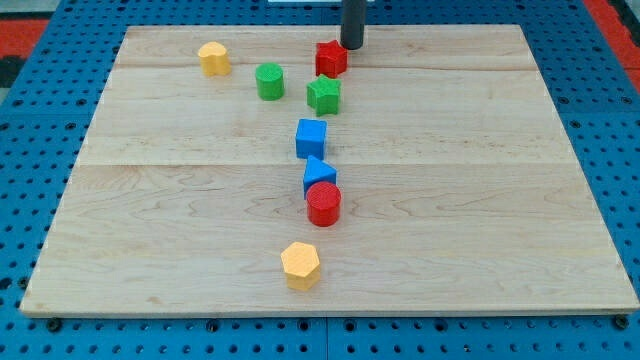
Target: Move the red star into the green star
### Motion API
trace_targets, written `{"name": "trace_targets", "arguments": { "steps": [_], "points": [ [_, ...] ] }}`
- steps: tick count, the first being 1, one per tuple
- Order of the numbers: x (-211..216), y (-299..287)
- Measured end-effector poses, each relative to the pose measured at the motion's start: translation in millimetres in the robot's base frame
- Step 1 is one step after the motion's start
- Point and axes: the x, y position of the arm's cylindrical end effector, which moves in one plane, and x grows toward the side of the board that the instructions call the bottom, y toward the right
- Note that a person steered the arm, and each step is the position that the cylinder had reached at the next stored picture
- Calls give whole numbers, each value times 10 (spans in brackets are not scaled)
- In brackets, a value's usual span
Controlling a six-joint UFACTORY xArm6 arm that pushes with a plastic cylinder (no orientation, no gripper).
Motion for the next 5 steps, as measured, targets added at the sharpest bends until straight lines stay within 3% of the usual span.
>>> {"name": "trace_targets", "arguments": {
  "steps": [1, 2, 4, 5],
  "points": [
    [69, -187],
    [408, -192],
    [1371, 61],
    [1116, 187]
  ]
}}
